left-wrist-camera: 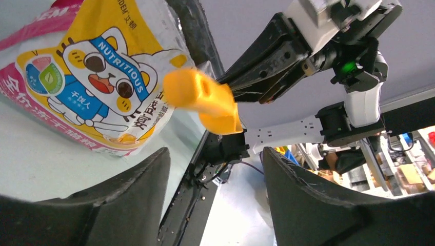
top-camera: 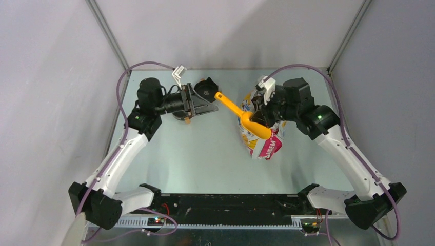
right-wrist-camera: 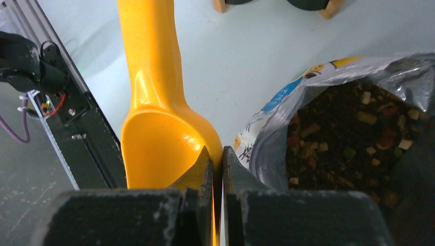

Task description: Serve the pet food

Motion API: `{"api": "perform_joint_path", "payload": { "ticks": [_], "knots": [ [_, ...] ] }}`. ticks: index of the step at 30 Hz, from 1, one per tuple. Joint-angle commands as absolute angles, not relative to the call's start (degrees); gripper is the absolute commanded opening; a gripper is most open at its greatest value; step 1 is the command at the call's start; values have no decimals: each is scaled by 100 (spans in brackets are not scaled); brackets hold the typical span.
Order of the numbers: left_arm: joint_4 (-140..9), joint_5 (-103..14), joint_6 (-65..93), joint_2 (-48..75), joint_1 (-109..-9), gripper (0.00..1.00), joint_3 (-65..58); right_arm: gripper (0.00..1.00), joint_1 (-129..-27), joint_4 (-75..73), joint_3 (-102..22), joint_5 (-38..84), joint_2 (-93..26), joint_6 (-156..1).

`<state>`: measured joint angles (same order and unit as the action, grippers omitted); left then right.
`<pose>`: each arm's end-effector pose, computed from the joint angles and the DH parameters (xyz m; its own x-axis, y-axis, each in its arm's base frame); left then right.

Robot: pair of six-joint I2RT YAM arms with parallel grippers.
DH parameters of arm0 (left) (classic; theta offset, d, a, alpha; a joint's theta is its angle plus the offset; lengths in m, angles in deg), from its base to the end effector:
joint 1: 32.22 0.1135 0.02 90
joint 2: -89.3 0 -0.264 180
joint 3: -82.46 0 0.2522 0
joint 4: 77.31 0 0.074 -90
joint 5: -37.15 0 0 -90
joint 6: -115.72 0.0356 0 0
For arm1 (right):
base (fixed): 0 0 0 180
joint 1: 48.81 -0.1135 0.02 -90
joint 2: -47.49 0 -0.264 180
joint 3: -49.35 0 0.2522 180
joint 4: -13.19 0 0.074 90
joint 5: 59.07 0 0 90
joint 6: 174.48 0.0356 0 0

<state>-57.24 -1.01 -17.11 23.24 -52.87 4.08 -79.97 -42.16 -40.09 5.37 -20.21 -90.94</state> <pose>0.2282 -0.1159 0.3957 -0.7363 -0.1714 -0.6546 0.6087 0.2548 -0.7514 0.1995 0.1386 0.3924 -0.3836 -0.3505 -0.8544 -0.8227 0.5501 0.1436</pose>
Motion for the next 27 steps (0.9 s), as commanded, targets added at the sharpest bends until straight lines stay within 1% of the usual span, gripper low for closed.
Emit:
{"api": "perform_joint_path", "payload": {
  "ticks": [1,3,8,11,19,27],
  "knots": [
    [-6778,150,-2563,2458,-5244,69,740,0,-8121,-3667,-4043,499,-1836,-8639],
    [-6728,310,-2587,2444,-5244,67,764,0,-8282,-3634,-4067,527,-1903,-8864],
    [-6973,390,-2814,2483,-5244,69,836,0,-8421,-3589,-4064,689,-2038,-8788],
    [-6964,448,-2835,2437,-5244,69,782,0,-8526,-3543,-4063,770,-2078,-8922],
    [-6800,549,-2780,2371,-5430,60,760,0,-8649,-3441,-4063,888,-2110,-8988],
    [-6820,510,-2731,2269,-5537,55,706,0,-8765,-3428,-4062,948,-2126,-9084]
  ]
}}
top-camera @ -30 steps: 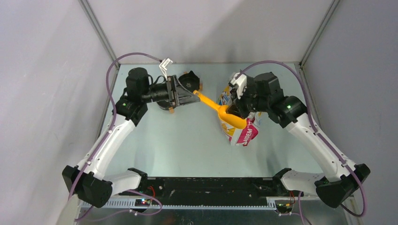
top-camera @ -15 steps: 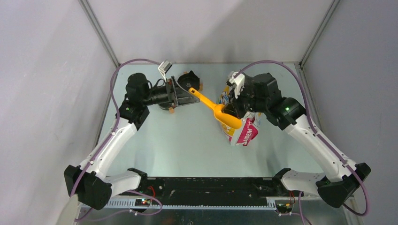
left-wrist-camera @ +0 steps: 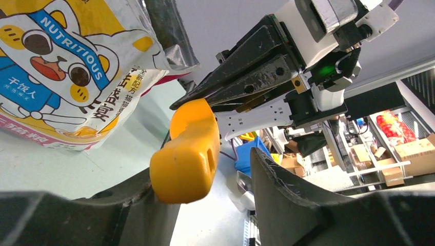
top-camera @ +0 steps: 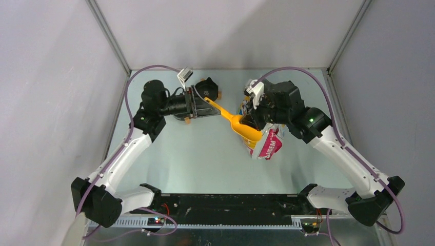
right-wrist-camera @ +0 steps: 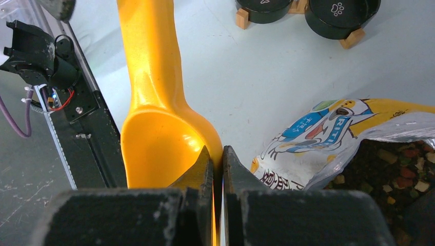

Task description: Serve the pet food

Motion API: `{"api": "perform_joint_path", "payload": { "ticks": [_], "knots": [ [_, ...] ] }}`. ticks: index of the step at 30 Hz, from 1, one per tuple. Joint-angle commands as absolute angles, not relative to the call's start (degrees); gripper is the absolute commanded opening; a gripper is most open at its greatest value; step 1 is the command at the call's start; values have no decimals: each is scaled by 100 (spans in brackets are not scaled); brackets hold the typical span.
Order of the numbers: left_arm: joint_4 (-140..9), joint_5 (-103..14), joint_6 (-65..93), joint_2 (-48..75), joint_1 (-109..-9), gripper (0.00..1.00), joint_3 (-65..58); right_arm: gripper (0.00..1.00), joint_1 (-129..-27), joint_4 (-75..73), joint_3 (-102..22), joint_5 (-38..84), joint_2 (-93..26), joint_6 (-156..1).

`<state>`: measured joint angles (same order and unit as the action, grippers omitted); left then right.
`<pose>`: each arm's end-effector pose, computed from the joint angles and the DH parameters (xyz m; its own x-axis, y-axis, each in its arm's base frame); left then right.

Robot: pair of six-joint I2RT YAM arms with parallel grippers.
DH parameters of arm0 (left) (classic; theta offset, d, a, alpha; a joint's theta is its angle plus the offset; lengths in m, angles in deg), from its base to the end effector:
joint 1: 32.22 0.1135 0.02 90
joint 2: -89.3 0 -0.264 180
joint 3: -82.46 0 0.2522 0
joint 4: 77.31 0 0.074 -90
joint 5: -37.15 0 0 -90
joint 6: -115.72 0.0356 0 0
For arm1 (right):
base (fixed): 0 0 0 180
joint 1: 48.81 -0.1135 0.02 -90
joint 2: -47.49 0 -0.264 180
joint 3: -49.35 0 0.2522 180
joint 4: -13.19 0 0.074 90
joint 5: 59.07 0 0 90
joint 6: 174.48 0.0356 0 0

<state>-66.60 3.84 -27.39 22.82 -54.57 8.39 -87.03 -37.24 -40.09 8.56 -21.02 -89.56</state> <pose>0.2273 -0.1256 0.3838 -0.8145 -0.1400 -0.5630 0.5484 0.1310 -0.8259 0.1895 0.1665 0.3966 -0.3116 -0.3496 -0.8835 -0.8634 0.4926 0.1096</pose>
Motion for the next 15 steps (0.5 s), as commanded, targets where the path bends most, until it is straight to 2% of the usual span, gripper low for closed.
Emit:
{"api": "perform_joint_path", "payload": {
  "ticks": [1,5,11,15],
  "knots": [
    [-6821,508,-2730,2273,-5540,55,704,0,-8766,-3430,-4061,949,-2125,-9091],
    [-6775,476,-2724,2284,-5550,55,724,0,-8766,-3414,-4061,951,-2116,-9075],
    [-6570,243,-2637,2278,-5556,63,702,0,-8800,-3386,-4061,949,-2116,-9033],
    [-6525,141,-2669,2256,-5556,64,679,0,-8813,-3374,-4065,946,-2108,-9039]
  ]
}}
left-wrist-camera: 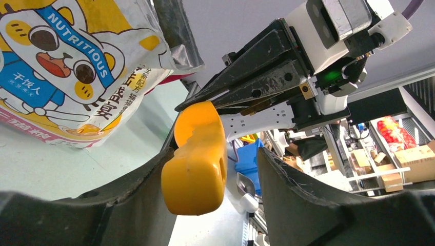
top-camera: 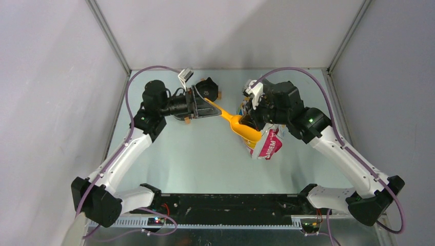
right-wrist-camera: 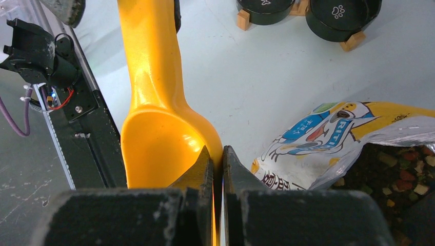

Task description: Serve the pet food

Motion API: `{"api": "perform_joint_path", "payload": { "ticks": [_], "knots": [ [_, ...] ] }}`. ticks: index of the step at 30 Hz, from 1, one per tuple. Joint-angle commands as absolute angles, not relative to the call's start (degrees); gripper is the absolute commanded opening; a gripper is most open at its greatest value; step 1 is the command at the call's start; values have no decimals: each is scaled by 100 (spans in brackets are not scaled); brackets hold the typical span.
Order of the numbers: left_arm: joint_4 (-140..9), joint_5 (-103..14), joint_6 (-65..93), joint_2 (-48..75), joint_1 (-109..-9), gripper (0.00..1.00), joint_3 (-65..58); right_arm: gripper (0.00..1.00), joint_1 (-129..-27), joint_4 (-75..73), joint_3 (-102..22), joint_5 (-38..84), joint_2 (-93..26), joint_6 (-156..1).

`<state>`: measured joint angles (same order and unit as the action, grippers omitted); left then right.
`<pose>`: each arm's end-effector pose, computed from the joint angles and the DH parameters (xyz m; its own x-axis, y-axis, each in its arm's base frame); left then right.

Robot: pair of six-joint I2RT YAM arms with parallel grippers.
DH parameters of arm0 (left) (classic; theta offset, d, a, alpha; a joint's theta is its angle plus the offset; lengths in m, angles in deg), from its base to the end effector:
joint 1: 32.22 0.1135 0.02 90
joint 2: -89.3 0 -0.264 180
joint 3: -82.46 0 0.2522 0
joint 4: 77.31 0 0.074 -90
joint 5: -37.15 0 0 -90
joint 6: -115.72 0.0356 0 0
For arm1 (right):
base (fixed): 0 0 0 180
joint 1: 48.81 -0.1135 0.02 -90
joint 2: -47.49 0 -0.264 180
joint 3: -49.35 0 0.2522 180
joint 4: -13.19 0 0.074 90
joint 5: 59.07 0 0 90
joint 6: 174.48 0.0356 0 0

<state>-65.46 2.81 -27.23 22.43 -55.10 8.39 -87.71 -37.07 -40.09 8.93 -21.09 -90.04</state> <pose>0.2284 -0.1283 0.3803 -0.8252 -0.1404 -0.5471 0.5294 0.1455 -0.8358 0.1881 0.1689 0.3965 -0.2992 -0.3569 -0.8849 -0.8693 0.4843 0.0986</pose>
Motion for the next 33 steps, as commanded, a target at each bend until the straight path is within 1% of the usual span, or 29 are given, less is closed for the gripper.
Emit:
{"api": "perform_joint_path", "payload": {
  "ticks": [1,5,9,17,24,29,33],
  "knots": [
    [-6529,131,-2702,2247,-5554,64,676,0,-8812,-3368,-4062,943,-2107,-9035],
    [-6546,78,-2810,2198,-5556,66,640,0,-8861,-3386,-4062,919,-2107,-9101],
    [-6663,152,-2966,2163,-5552,63,639,0,-8898,-3412,-4062,951,-2122,-9178],
    [-6768,379,-2965,2166,-5654,54,604,0,-8949,-3373,-4065,1075,-2222,-9153],
    [-6727,499,-2879,2232,-5761,49,644,0,-8950,-3363,-4062,1201,-2251,-9135],
    [-6816,541,-2869,2229,-5765,37,660,0,-8945,-3390,-4061,1197,-2246,-9150],
    [-6909,595,-2862,2211,-5767,24,671,0,-8934,-3414,-4064,1178,-2247,-9156]
  ]
}}
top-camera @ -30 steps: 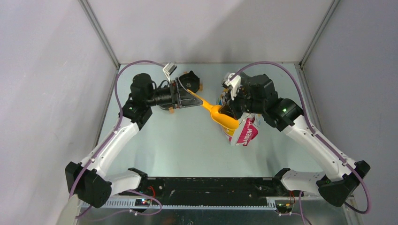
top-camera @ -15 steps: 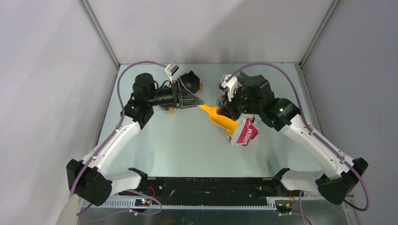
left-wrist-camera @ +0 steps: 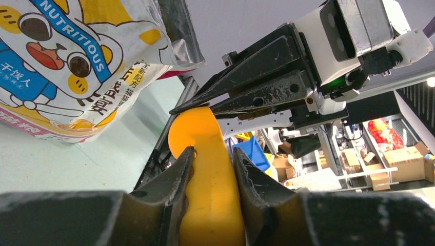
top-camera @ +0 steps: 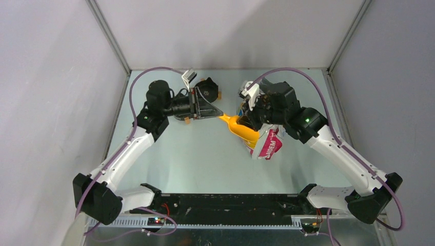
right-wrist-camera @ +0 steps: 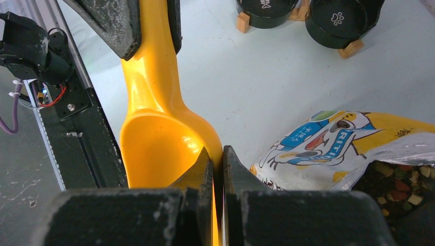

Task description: Serve the pet food

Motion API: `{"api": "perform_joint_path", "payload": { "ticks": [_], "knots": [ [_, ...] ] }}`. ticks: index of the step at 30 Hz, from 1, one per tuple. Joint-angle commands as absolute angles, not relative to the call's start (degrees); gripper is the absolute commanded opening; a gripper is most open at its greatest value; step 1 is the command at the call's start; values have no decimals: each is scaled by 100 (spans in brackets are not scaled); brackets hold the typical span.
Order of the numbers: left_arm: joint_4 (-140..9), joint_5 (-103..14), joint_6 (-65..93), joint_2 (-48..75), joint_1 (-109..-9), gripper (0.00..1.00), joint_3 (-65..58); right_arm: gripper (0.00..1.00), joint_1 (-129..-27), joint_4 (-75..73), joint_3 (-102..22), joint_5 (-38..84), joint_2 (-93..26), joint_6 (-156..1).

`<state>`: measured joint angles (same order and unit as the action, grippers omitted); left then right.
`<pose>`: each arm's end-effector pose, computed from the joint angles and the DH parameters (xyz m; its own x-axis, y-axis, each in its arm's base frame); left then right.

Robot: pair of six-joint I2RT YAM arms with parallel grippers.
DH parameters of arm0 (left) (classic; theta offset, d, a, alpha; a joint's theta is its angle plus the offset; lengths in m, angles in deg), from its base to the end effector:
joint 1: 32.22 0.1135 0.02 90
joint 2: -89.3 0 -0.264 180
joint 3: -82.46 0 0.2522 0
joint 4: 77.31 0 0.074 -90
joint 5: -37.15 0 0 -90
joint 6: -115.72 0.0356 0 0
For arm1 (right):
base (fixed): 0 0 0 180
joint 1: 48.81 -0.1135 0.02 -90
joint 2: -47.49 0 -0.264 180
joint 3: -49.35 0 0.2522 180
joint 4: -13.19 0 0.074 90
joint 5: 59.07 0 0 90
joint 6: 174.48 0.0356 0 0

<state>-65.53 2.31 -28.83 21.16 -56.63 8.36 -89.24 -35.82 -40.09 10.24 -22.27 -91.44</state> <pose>0.2305 -0.1367 0.3751 -0.8516 -0.1246 -0.5092 0.4930 0.1402 -0.8587 0.1895 0.1780 0.3936 -0.2682 -0.3774 -0.8864 -0.8801 0.4701 0.0661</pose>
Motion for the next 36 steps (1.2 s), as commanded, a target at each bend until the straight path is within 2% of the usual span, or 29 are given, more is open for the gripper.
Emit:
{"api": "perform_joint_path", "payload": {
  "ticks": [1,3,4,5,6,8,10,13,17,23,29,33,36],
  "knots": [
    [-6918,615,-2845,2213,-5770,17,684,0,-8934,-3415,-4062,1177,-2247,-9159],
    [-6925,616,-2799,2234,-5771,6,709,5,-8916,-3430,-4065,1168,-2243,-9171],
    [-6900,605,-2768,2247,-5771,3,718,17,-8887,-3445,-4071,1056,-2236,-9188],
    [-6849,604,-2696,2271,-5771,1,742,24,-8866,-3528,-4075,963,-2201,-9259],
    [-6800,624,-2642,2283,-5771,0,756,37,-8818,-3625,-4117,706,-2184,-9328],
    [-6589,675,-2399,2340,-5764,0,794,52,-8669,-3999,-4235,339,-2064,-9514],
    [-6213,730,-2044,2429,-5763,0,818,59,-8396,-4452,-4390,-29,-1894,-9545],
    [-5518,744,-1331,2596,-5762,0,800,64,-7982,-4873,-4961,-42,-1758,-9444],
    [-4775,677,-443,2689,-5771,0,322,69,-7157,-5251,-5691,705,-1888,-9334],
    [-4014,469,518,2295,-5780,0,-1083,76,-6206,-4911,-5735,2137,-2175,-8864],
    [-3388,-410,1352,1994,-5902,0,-1999,82,-5917,-5165,-5752,2445,-2888,-8891],
    [-3105,-1003,1917,1915,-6147,0,-2242,81,-5864,-5202,-5623,2242,-3243,-8857],
    [-2804,-1459,2382,1909,-6314,0,-2340,73,-5853,-5215,-5485,2189,-3359,-8756]
  ]
}}
